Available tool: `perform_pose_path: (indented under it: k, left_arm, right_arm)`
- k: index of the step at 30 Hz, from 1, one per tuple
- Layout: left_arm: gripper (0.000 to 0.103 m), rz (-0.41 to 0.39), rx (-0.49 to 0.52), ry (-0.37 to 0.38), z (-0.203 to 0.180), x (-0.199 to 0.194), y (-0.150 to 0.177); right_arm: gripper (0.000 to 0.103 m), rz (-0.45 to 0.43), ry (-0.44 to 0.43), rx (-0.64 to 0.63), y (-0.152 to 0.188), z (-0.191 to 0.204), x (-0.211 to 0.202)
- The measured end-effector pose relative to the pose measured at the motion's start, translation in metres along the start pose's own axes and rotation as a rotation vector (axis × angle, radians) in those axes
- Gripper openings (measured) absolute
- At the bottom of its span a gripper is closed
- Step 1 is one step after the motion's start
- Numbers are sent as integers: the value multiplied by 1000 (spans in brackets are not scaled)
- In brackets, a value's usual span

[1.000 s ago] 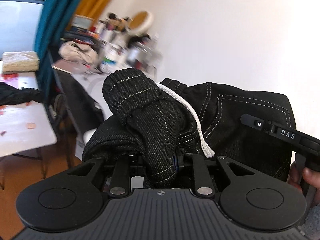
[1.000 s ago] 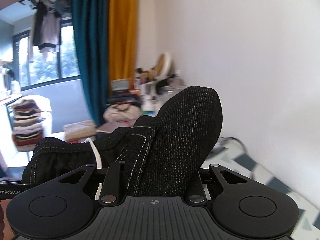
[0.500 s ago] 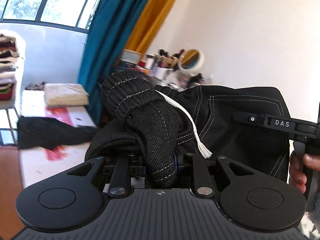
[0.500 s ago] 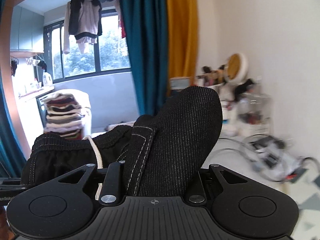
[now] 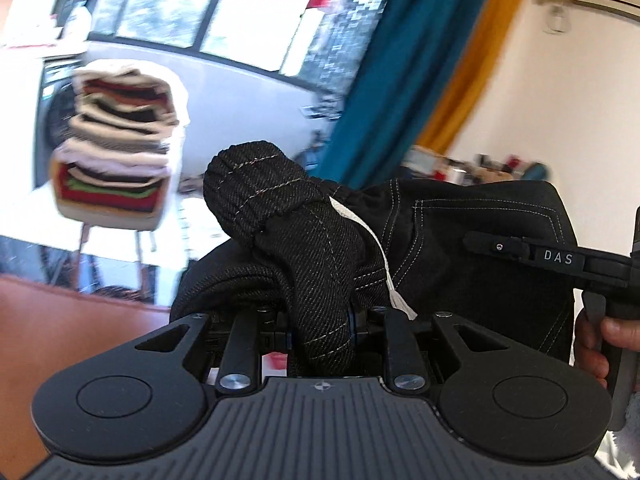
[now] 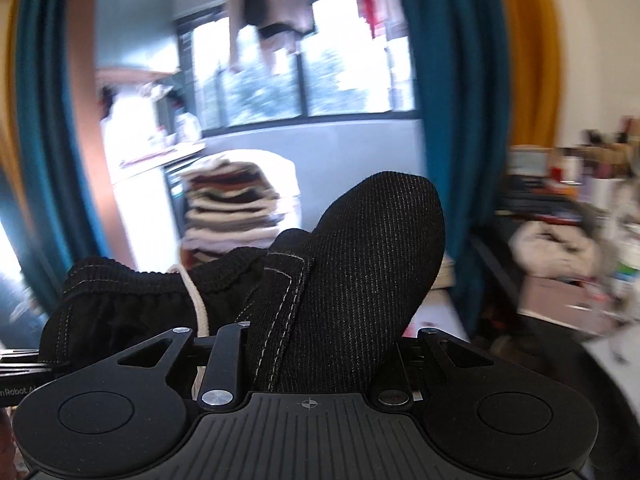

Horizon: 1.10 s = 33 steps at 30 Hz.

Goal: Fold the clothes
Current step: 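Lift the folded jeans with both grippers and carry them toward the clothes stack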

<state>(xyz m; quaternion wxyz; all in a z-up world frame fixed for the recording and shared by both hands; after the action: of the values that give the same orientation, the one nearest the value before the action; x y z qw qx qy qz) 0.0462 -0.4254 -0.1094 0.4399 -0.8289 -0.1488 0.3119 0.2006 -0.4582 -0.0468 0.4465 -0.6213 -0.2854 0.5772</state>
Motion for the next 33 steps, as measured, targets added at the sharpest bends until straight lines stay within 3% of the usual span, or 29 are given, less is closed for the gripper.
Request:
perform_pose_path:
  k: [4,8,12,19,26,33]
  left_arm:
    - [22,11,18,-83,65,26,-34]
    - [22,34,28,-94,123,68,-82]
    - [22,65,5,-73,176,115,-143]
    - [23,7,7,-67,249,180,-228]
    - [23,12,0,61,330,257,-290]
    - [23,27,119,207,410,327,-391]
  right_arm:
    - [21,33,-80,25,-13,48,88]
    - [21,32,-106,54,-43,81,175]
    - [21,39,-101,94,-93,107,255]
    - [21,-13,-98,82,-186,135,376]
    - [21,-43,-7,64,-250,146,487]
    - [21,-85,113,93,-334,186,607]
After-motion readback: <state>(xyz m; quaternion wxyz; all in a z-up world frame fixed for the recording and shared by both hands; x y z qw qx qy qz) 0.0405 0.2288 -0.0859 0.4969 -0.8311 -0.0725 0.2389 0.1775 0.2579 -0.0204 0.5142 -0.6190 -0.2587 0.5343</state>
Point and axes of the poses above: each gripper's, at about its wrist camera, not at the fingertips, and x roughly the way its jaws point, z to its left, y to its underside, the point moved 7 cm from there along x, roughly the way its jaws point, and after that the axes turned 9 degrees about y, right-handed, at the moved point
